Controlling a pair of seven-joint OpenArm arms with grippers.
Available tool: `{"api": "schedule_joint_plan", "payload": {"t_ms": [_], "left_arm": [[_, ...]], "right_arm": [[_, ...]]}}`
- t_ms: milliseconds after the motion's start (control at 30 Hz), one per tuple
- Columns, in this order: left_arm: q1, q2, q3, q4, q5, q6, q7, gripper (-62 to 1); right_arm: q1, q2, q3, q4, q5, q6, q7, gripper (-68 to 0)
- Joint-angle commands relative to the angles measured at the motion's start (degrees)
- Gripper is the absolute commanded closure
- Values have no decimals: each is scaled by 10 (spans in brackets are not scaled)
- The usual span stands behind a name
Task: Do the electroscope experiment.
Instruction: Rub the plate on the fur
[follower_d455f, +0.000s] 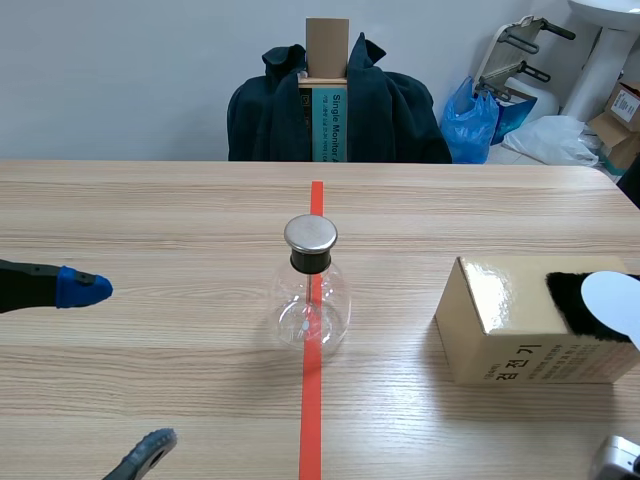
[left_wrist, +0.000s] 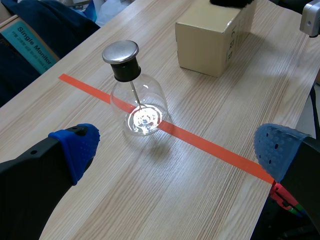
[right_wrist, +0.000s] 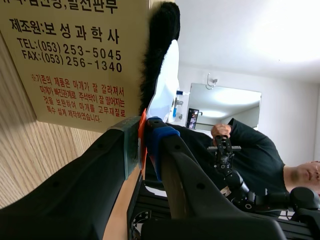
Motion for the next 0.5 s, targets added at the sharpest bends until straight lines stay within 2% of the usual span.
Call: {"api": "schedule_joint_plan", "payload": {"t_ms": [0,67,200,300,467], "left_arm": [[-2,2,1,9,-6,-1,-10,-623],[-2,2,1,9,-6,-1,-10,-623],[-2,2,1,9,-6,-1,-10,-623],[-2,2,1,9,-6,-1,-10,-623],[-2,2,1,9,-6,-1,-10,-623]], "right_arm": [[-1,9,5,5,5,0,0,-6],[-1,9,5,5,7,-1,-4,-6],[-1,14,8,5,19,-30,-11,-6],[-1,27,12,6,32,-37,-11,-6],[-3,64,17,14,90,-40,-11,-6]]}}
